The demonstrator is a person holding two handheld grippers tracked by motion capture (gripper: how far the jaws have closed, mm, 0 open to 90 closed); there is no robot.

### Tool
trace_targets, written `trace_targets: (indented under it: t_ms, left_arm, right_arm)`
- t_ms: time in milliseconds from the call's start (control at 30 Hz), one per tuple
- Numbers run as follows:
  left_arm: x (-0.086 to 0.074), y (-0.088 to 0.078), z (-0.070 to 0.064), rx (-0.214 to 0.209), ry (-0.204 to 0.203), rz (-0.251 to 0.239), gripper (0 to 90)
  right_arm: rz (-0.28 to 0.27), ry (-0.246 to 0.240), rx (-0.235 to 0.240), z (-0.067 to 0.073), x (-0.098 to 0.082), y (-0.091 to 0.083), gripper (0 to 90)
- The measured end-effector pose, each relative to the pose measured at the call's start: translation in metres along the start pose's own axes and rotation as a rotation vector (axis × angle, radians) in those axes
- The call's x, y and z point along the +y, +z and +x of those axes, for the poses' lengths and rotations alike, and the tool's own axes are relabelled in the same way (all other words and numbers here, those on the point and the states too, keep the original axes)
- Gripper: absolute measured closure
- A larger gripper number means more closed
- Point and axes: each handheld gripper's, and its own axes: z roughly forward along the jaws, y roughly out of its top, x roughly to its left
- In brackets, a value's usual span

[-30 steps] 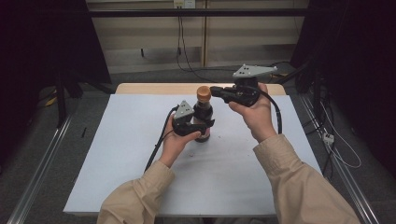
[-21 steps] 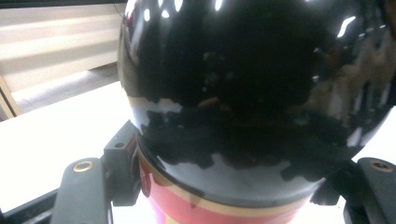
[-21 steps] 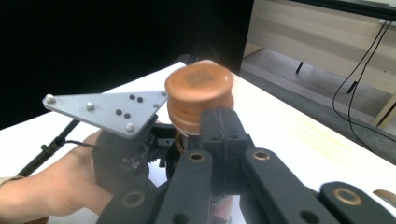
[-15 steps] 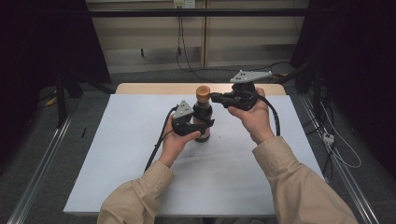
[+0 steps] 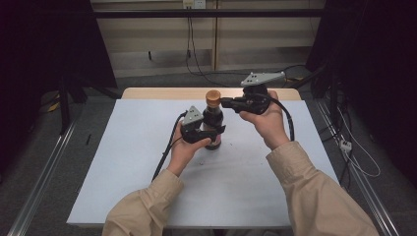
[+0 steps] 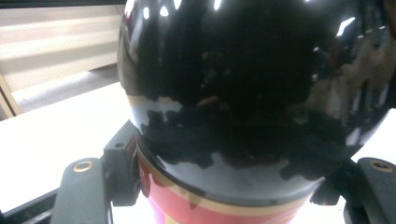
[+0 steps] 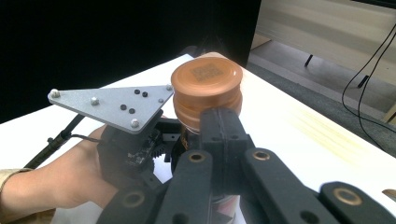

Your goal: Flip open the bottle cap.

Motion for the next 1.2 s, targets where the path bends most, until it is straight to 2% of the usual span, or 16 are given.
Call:
trace_targets:
  t_ms: [133, 200, 267, 433, 733, 900, 1200]
  left_arm:
    - [-0.0003, -0.0001, 0.0006, 0.001, -0.005, -0.003, 29.6]
    - [-0.0003, 0.0000, 0.0005, 0.000, -0.004, -0.002, 29.6]
    - [-0.0007, 0.0001, 0.0003, 0.004, -0.007, -0.006, 29.6]
    - [-0.0006, -0.0002, 0.0007, 0.002, -0.006, -0.005, 29.6]
    - [-0.0005, 0.0002, -0.0001, 0.004, -0.005, -0.004, 29.5]
    - [-0.0009, 0.0001, 0.0009, 0.001, -0.010, -0.007, 29.5]
    - [-0.0015, 0.0000, 0.0012, 0.004, -0.013, -0.010, 29.5]
  right_arm:
    - [-0.014, 0.005, -0.001, 0.0003, 0.0010, 0.0000, 90.0]
    - [-0.039, 0.019, 0.014, 0.0004, 0.0028, -0.0012, 90.0]
    - [-0.026, 0.002, 0.000, 0.0017, 0.0059, -0.0020, 90.0]
    - [-0.030, 0.006, 0.002, 0.0018, 0.0049, -0.0014, 90.0]
    - [0.002, 0.005, -0.010, -0.0010, 0.0013, 0.0008, 90.0]
    - [-0.007, 0.014, -0.006, -0.0008, 0.0020, 0.0022, 90.0]
    - [-0.009, 0.003, -0.001, 0.0010, 0.0063, 0.0033, 90.0]
